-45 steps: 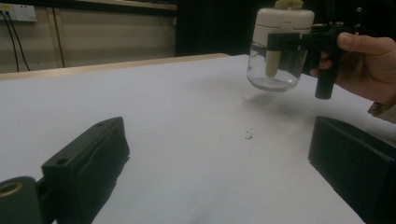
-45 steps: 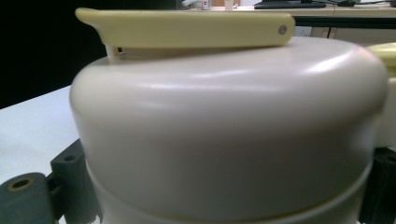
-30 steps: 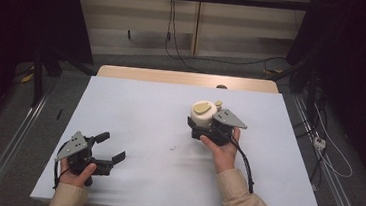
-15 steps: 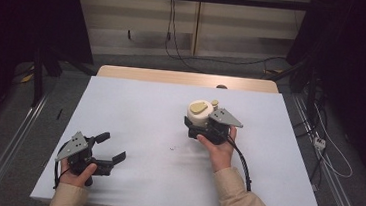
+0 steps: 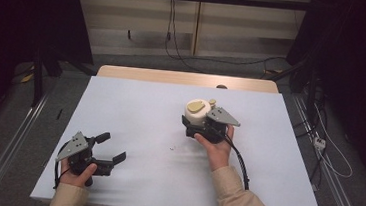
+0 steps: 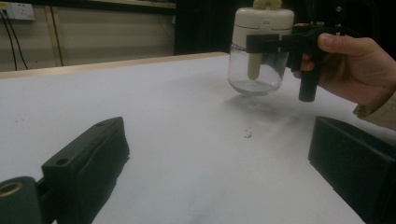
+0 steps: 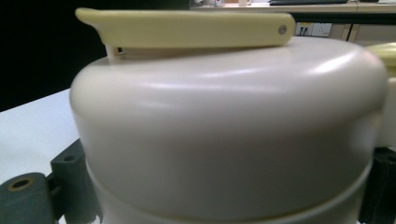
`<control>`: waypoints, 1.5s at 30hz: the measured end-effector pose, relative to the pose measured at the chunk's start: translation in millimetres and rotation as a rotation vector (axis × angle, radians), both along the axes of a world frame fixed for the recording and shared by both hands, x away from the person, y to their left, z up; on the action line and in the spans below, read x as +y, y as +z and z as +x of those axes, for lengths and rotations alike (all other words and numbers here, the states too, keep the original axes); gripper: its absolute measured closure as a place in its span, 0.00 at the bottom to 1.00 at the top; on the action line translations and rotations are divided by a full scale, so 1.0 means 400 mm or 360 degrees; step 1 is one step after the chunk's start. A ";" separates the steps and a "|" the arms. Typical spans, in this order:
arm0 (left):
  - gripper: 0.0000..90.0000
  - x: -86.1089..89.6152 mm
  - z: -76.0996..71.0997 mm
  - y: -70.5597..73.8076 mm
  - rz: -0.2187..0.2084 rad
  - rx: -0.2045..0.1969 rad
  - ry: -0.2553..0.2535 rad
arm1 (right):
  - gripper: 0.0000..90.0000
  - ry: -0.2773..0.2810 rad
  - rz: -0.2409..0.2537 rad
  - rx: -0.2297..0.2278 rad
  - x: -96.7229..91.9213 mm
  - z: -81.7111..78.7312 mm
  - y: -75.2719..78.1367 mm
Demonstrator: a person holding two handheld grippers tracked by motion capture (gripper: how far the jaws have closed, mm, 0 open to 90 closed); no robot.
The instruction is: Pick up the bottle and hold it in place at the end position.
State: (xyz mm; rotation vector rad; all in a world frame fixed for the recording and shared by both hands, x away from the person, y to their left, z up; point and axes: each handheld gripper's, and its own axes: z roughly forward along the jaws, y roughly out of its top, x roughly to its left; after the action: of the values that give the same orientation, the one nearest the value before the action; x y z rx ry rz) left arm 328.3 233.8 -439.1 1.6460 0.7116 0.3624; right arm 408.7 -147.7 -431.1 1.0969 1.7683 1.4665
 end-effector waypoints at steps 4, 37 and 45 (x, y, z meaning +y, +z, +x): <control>0.05 0.001 0.001 0.000 0.0004 0.0000 0.0002 | 0.08 0.0011 -0.0018 -0.0002 0.007 0.002 0.001; 0.05 0.012 -0.004 -0.001 0.0001 0.0001 0.0016 | 0.08 0.0048 -0.0033 -0.0003 0.038 0.029 -0.003; 0.05 0.017 -0.004 -0.001 0.0001 0.0000 0.0025 | 0.08 0.0053 -0.0027 -0.0003 0.043 0.035 -0.005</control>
State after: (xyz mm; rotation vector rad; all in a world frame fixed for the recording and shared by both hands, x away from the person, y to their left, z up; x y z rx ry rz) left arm 326.6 240.7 -439.6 1.6418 0.7246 0.3737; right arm 422.6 -130.7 -433.2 1.0617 1.8023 1.4687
